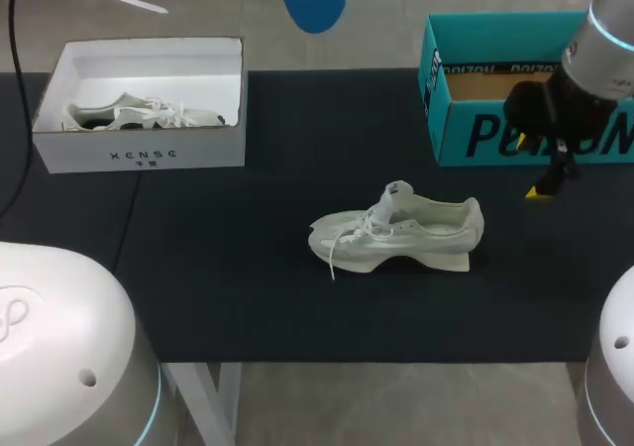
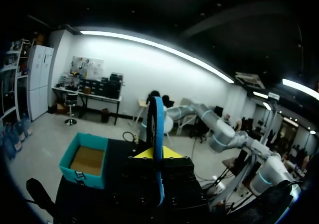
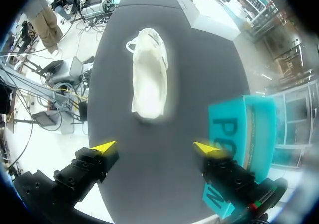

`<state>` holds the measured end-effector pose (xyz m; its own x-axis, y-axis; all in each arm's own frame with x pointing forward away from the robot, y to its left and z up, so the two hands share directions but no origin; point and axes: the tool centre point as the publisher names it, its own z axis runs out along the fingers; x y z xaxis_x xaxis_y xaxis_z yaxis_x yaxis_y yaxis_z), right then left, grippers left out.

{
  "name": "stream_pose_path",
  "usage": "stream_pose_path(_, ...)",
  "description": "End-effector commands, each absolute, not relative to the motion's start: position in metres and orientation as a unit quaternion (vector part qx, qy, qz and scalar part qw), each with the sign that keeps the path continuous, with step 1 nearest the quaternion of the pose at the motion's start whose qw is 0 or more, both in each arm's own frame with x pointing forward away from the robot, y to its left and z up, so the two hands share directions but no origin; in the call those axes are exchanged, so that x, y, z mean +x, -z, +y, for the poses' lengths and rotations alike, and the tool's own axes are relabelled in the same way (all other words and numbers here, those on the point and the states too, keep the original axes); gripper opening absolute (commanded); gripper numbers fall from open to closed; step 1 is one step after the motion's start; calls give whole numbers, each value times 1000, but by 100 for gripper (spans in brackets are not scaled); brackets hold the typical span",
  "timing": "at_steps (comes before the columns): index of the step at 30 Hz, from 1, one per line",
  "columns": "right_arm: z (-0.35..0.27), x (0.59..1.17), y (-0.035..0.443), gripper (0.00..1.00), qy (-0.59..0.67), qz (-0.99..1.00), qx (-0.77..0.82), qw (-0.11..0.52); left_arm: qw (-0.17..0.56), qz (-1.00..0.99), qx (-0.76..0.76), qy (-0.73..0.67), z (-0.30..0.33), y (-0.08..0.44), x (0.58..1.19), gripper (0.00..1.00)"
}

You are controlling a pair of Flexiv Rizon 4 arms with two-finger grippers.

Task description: Take the shoe out of the shoebox, open the shoe tongue, remove and reinsert the insole, then place the shoe into the shoebox

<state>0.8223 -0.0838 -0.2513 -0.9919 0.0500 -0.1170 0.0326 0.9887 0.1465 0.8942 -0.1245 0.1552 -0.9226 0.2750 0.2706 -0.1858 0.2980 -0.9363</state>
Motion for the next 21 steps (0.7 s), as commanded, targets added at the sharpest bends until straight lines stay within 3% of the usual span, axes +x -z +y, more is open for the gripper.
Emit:
stream_pose_path(1, -85, 821, 251, 100, -72, 995, 20, 61, 194, -783, -28, -591, -125, -156, 894, 0)
stream_pose_path(21, -19, 838, 259, 100, -94, 992, 49, 63, 194, -783, -28, -591, -125, -156, 894, 0)
